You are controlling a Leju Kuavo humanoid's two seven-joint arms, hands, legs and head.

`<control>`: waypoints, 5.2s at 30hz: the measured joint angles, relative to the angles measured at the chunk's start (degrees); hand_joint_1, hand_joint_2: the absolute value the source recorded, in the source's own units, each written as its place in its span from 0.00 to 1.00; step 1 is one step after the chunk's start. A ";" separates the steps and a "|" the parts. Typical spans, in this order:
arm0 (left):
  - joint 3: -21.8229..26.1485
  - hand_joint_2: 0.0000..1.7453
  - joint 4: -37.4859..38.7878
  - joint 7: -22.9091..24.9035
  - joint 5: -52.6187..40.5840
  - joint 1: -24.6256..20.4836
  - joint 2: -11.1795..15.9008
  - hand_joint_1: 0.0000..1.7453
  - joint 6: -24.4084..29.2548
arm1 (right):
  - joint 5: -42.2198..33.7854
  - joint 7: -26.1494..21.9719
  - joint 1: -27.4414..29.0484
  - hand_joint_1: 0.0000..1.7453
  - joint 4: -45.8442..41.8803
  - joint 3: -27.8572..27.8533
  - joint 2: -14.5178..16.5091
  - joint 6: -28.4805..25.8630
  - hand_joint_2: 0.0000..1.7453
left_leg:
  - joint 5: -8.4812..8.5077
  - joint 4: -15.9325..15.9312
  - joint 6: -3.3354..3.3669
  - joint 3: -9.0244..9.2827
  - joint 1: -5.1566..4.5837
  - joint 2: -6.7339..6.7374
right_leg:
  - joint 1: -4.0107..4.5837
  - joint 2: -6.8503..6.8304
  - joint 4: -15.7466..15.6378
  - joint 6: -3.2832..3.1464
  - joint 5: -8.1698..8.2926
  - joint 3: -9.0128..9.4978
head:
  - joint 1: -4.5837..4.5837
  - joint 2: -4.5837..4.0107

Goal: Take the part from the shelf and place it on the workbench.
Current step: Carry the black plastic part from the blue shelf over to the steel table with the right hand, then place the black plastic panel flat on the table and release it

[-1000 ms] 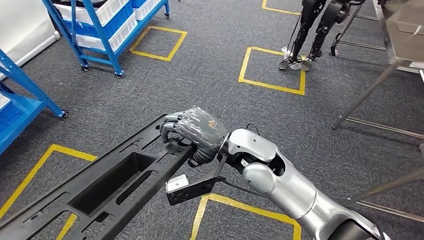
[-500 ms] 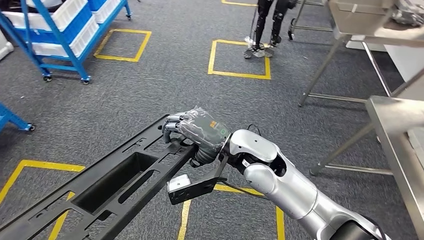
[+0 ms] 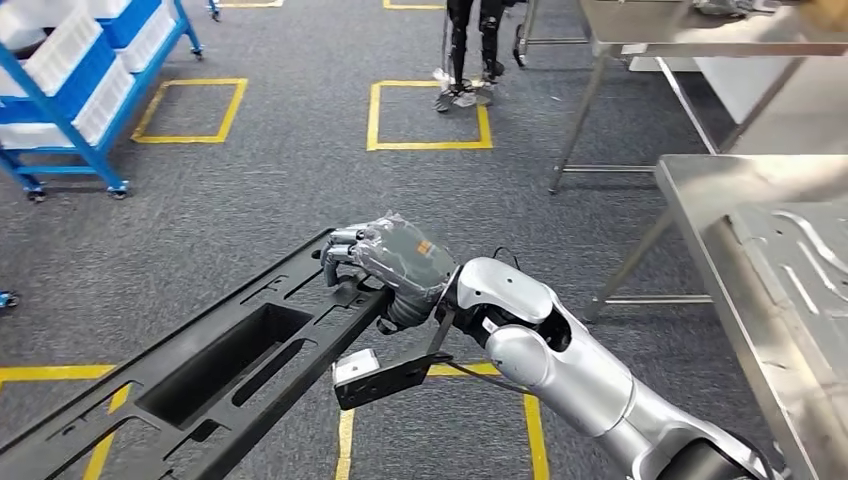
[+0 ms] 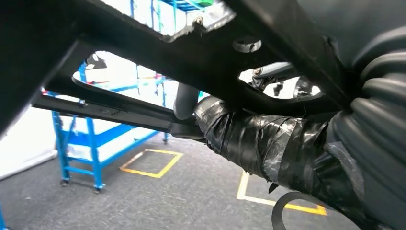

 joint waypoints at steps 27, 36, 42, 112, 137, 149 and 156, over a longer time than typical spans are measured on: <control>0.73 1.00 0.00 -0.68 0.08 0.89 0.67 0.00 0.57 | 16.78 7.55 -6.26 1.00 4.92 -0.82 -5.89 -3.49 1.00 | -3.74 3.36 0.13 1.11 -0.16 -0.54 | 0.15 1.35 1.38 0.06 2.44 -4.01 | 0.35 0.00; 1.41 1.00 0.00 -0.68 -0.76 1.85 0.81 0.00 0.42 | 30.15 11.55 -5.20 1.00 8.68 -7.99 -14.66 -6.95 1.00 | 3.43 -6.47 1.44 3.74 -0.40 -5.14 | 0.19 7.30 3.32 1.40 1.79 -5.18 | 0.36 0.00; 1.51 1.00 0.00 -0.78 -1.18 1.92 0.75 0.00 0.43 | 32.41 11.28 -2.93 1.00 10.25 -14.05 -17.78 -7.39 1.00 | 4.20 -8.30 3.11 4.68 -0.45 -1.04 | -0.26 2.00 13.12 3.55 -3.21 -10.31 | 0.80 0.00; 1.82 1.00 -0.07 1.01 -5.97 2.11 -0.14 0.00 1.36 | 46.74 27.77 29.44 1.00 19.50 -76.88 -20.19 -15.21 1.00 | 2.65 -7.26 2.53 5.28 -1.08 -0.07 | -0.35 0.57 2.33 3.52 1.72 -4.29 | 1.04 0.00; 3.37 1.00 -0.75 -1.40 -5.47 0.59 -0.17 0.00 -0.29 | 42.16 23.04 22.83 1.00 21.56 -82.27 -14.09 -28.29 1.00 | 3.19 -8.05 3.02 5.73 -2.15 -0.86 | -0.16 1.87 1.95 2.31 1.53 -3.25 | 0.96 0.00; -2.68 1.00 -8.06 8.28 19.48 -12.13 4.65 0.00 -15.49 | 48.50 21.52 -2.42 1.00 37.30 -66.07 -7.68 -37.48 1.00 | 4.21 -8.11 2.98 5.33 -2.00 -1.06 | 0.01 1.62 2.16 2.40 2.25 -3.85 | 0.96 0.00; -12.93 1.00 -11.05 11.27 30.28 -10.27 4.81 0.00 -15.47 | 51.17 21.70 -6.20 1.00 42.10 -58.72 -4.57 -34.94 1.00 | 4.21 -8.16 2.94 5.15 -1.87 -1.31 | 0.14 1.38 2.18 2.23 2.12 -3.96 | 0.97 0.00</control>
